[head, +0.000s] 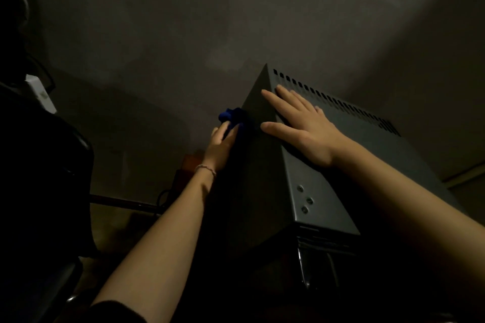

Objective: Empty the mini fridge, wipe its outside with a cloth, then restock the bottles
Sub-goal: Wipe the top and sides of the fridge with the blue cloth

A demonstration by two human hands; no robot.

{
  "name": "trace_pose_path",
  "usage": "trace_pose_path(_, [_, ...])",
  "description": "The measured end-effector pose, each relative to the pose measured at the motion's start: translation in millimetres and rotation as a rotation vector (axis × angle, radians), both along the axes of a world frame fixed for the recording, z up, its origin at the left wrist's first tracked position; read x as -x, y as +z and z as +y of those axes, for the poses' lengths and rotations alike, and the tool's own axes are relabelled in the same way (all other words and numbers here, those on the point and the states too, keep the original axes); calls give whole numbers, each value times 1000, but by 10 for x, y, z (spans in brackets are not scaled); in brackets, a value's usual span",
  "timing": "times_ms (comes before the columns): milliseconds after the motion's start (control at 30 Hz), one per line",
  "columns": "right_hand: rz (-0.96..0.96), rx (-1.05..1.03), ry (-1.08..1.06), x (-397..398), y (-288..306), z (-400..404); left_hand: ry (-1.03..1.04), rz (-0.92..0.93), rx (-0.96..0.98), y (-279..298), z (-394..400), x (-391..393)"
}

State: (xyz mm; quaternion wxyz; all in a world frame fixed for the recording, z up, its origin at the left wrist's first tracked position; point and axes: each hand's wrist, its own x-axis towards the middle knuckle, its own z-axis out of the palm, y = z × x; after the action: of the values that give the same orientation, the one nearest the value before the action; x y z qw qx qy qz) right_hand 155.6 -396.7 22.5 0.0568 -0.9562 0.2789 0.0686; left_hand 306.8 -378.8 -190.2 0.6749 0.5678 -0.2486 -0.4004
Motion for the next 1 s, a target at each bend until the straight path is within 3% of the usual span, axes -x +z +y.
trace_pose_path(300, [-25, -26, -15, 2, 5, 22, 117, -12, -75, -572, 843, 674])
trace_pose_path(567, [1, -4, -18, -2, 8, 61, 151, -56, 18, 128, 1728, 1379])
trace_pose_path(667, [-11, -2, -17, 14, 1, 58, 215, -191, 5, 374, 1731, 1409])
trace_pose_path(1000, [-2, -7, 2, 7, -7, 23, 95, -141, 70, 470, 814, 633])
